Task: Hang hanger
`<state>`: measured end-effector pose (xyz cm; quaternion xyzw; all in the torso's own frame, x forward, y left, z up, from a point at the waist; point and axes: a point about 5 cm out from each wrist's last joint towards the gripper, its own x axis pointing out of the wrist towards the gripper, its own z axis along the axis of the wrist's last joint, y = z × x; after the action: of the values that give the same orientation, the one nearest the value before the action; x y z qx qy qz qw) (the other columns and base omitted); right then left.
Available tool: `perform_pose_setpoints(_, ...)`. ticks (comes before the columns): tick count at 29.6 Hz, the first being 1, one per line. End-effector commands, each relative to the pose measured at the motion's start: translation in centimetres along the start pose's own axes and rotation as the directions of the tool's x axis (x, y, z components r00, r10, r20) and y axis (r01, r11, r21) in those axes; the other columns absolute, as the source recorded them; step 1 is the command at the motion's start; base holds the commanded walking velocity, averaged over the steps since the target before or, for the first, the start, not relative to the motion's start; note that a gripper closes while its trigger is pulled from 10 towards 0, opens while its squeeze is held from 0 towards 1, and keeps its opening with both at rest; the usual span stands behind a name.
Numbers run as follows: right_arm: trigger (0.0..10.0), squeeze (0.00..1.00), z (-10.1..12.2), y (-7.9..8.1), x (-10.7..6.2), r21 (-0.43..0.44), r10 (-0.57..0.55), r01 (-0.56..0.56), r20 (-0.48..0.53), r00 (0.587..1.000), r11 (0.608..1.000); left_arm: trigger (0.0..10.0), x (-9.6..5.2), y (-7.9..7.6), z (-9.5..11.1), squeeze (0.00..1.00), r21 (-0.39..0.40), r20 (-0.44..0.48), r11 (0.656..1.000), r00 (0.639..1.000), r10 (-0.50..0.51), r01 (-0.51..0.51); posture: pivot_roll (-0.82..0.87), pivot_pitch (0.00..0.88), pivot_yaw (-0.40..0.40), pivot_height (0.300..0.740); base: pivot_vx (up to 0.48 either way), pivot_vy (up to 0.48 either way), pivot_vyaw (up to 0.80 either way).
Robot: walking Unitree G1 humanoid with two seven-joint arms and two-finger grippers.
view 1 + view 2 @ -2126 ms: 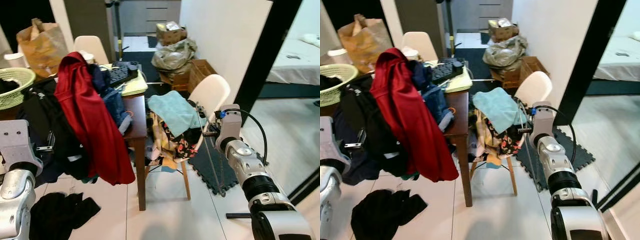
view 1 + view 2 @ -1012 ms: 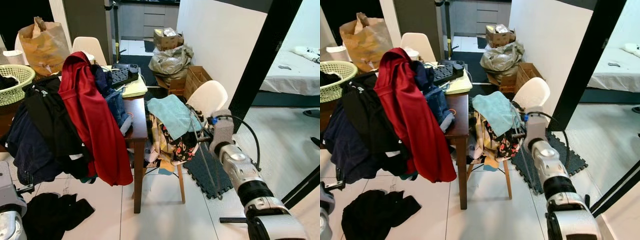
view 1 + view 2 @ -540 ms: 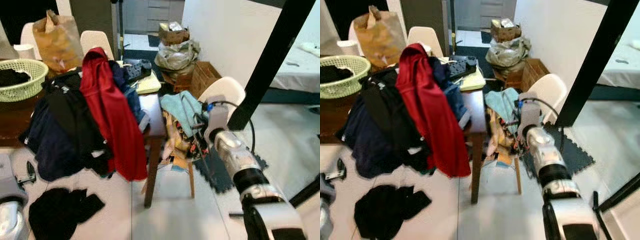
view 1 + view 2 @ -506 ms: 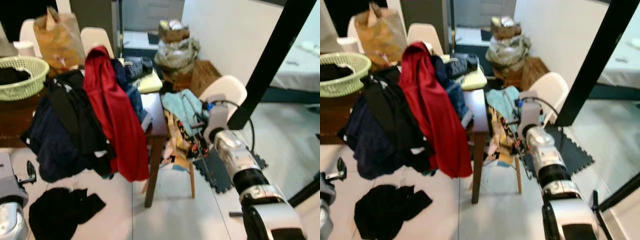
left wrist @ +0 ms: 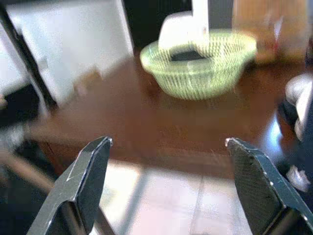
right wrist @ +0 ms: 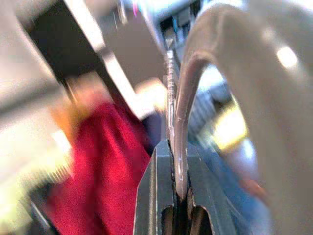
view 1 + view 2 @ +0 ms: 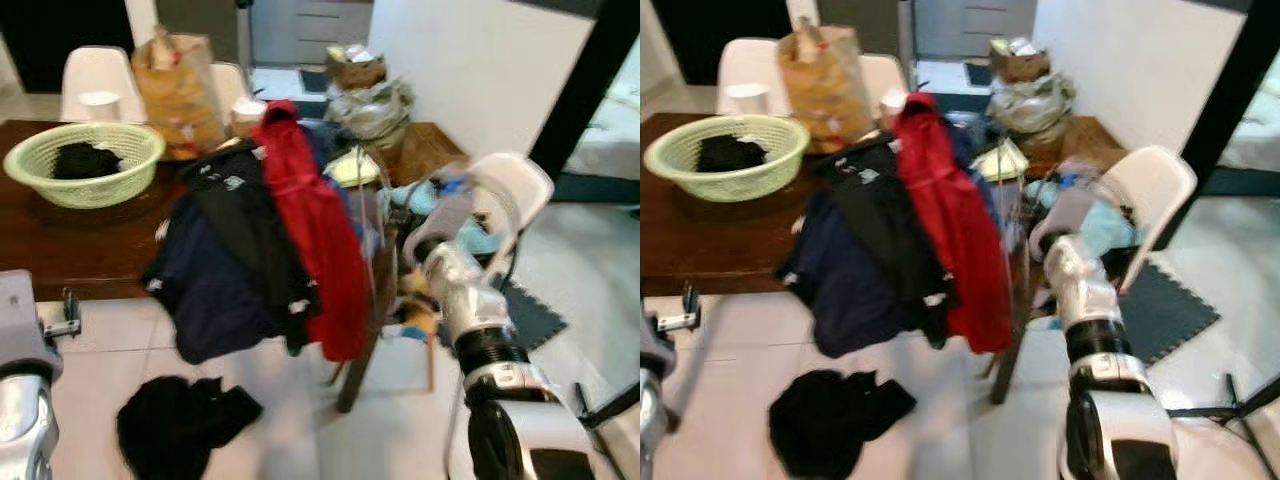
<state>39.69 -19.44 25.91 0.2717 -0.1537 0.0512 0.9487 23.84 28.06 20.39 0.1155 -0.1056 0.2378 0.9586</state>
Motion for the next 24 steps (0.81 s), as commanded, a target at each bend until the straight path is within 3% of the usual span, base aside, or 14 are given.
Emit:
perform_pose_setpoints(1,10.0,0.00,2.6,1.1,0.6,0.053,0.028,-0.034,0.102,0.994,0.998,10.0,0.2,-0.2,0.7,0.00,0.011,0.016,1.000,1.000,-0.026,0.026,0.06,0.000,-0.056,0.740,0.000,0.442,0.00)
perform_pose_setpoints(2,10.0,0.00,5.0,2.6,1.1,0.072,0.097,-0.112,0.184,0.978,0.991,10.0,0.6,-0.7,2.1,0.00,0.005,0.062,0.999,0.997,-0.051,0.051,0.06,0.000,-0.052,0.740,0.000,0.435,0.00)
perform_pose_setpoints(3,10.0,0.00,5.0,2.6,1.1,0.072,0.097,-0.112,0.184,0.978,0.991,10.0,0.6,-0.7,2.1,0.00,0.005,0.062,0.999,0.997,-0.051,0.051,0.06,0.000,-0.052,0.740,0.000,0.435,0.00)
perform_pose_setpoints(4,10.0,0.00,6.7,4.7,1.2,0.063,0.204,-0.225,0.235,0.950,0.972,10.0,0.9,-1.1,3.1,0.00,-0.001,0.093,0.998,0.993,-0.069,0.070,0.06,0.000,-0.052,0.740,0.000,0.428,0.00)
perform_pose_setpoints(6,10.0,0.00,6.7,4.7,1.2,0.063,0.204,-0.225,0.235,0.950,0.972,10.0,0.9,-1.1,3.1,0.00,-0.001,0.093,0.998,0.993,-0.069,0.070,0.06,0.000,-0.052,0.740,0.000,0.428,0.00)
perform_pose_setpoints(9,10.0,0.00,6.8,11.2,-0.1,-0.111,0.550,-0.539,0.166,0.819,0.835,10.0,1.0,-1.8,4.5,0.00,-0.018,0.134,0.995,0.987,-0.093,0.096,0.05,0.000,-0.050,0.740,0.000,0.437,0.00)
perform_pose_setpoints(10,10.0,0.00,6.8,11.2,-0.1,-0.111,0.550,-0.539,0.166,0.819,0.835,10.0,1.0,-1.8,4.5,0.00,-0.018,0.134,0.995,0.987,-0.093,0.096,0.05,0.000,-0.050,0.740,0.000,0.439,0.00)
perform_pose_setpoints(11,10.0,0.00,5.2,12.6,-0.6,-0.142,0.616,-0.604,0.065,0.785,0.784,10.0,1.0,-1.8,4.6,0.00,-0.020,0.137,0.995,0.986,-0.090,0.094,0.06,0.000,-0.054,0.740,0.000,0.439,0.00)
perform_pose_setpoints(13,10.0,0.00,5.2,12.6,-0.6,-0.142,0.616,-0.604,0.065,0.785,0.784,10.0,1.0,-1.8,4.6,0.00,-0.020,0.137,0.995,0.986,-0.090,0.094,0.06,0.000,-0.054,0.740,0.000,0.439,0.00)
perform_pose_setpoints(15,10.0,0.00,3.8,13.3,-1.0,-0.146,0.650,-0.646,-0.025,0.760,0.750,10.0,1.0,-1.7,4.6,0.00,-0.020,0.136,0.996,0.987,-0.086,0.090,0.06,0.000,-0.055,0.740,0.000,0.435,0.00)
perform_pose_setpoints(16,10.0,0.00,1.4,13.3,-1.5,-0.174,0.658,-0.675,-0.151,0.738,0.717,10.0,1.0,-1.2,4.3,0.00,-0.015,0.116,0.998,0.991,-0.063,0.066,0.06,0.000,-0.057,0.740,0.000,0.435,0.00)
perform_pose_setpoints(17,10.0,0.00,1.4,13.3,-1.5,-0.174,0.658,-0.675,-0.151,0.738,0.717,10.0,1.0,-1.2,4.3,0.00,-0.015,0.116,0.998,0.991,-0.063,0.066,0.06,0.000,-0.057,0.740,0.000,0.435,0.00)
perform_pose_setpoints(20,10.0,0.00,-2.3,12.5,-2.5,-0.323,0.612,-0.697,-0.333,0.717,0.641,10.0,0.9,-0.1,3.1,0.00,0.011,0.059,1.000,0.998,-0.012,0.011,0.06,0.000,-0.056,0.740,0.000,0.170,0.00)
perform_pose_setpoints(24,10.0,0.00,-4.2,11.3,-3.2,-0.347,0.559,-0.681,-0.395,0.729,0.645,10.0,0.7,0.6,2.7,0.00,0.012,0.030,1.000,0.999,0.022,-0.022,0.06,0.000,-0.062,0.740,0.000,0.000,0.00)
